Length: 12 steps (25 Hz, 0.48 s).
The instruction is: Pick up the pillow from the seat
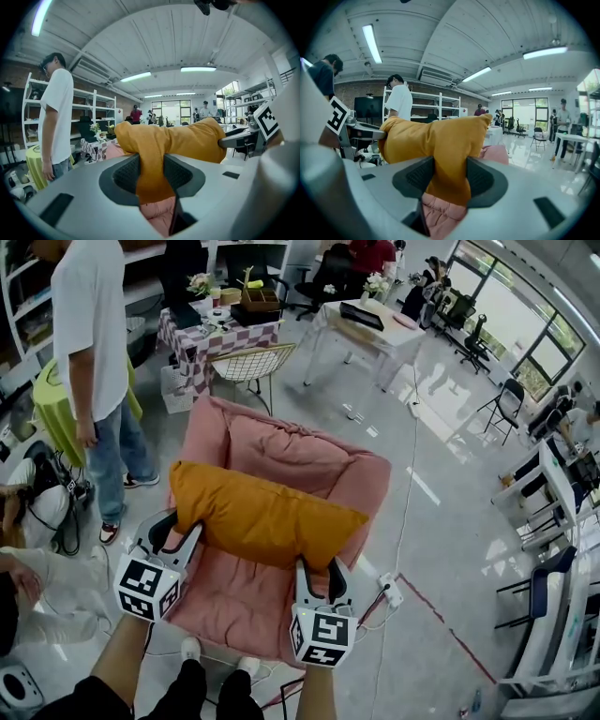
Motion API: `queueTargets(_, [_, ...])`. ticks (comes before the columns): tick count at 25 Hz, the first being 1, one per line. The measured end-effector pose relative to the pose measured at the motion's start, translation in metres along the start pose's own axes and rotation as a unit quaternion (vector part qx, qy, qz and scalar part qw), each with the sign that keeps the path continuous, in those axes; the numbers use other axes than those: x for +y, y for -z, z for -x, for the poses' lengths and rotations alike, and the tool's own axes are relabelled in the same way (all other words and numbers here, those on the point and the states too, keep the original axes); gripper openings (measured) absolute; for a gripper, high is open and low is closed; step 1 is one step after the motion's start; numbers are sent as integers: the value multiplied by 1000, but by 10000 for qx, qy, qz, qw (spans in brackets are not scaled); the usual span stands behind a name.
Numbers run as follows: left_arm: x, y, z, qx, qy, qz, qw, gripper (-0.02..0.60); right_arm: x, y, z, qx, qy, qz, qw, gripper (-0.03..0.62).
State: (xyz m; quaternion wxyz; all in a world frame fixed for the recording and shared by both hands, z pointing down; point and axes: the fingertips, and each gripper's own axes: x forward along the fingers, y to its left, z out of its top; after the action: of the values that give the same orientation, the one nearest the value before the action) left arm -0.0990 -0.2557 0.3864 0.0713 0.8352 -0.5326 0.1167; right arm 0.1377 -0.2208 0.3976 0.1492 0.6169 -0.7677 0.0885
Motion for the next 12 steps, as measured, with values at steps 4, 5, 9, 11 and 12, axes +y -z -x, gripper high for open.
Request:
queueTargets(4, [-2,-19,18,-71,-7,-3,10000,160,5,-18,18,-61,-3,17,10000,235])
queueTargets(5, [-3,-24,22,-89,-5,-2,10000,160,5,-23,23,-79,2,20,10000,234])
queueTargets(9, [-6,-47,36,-208,6,-17,9998,160,6,-45,41,-191,40,56,9998,233])
queueTargets(11, [-6,-58,44,-289,5,-29,9996,160,8,-57,48,-261,40,79,9996,234])
queueTargets(12, [-6,-64,48,-330,5,-35,9994,160,9,-63,52,-303,42,92,9995,233])
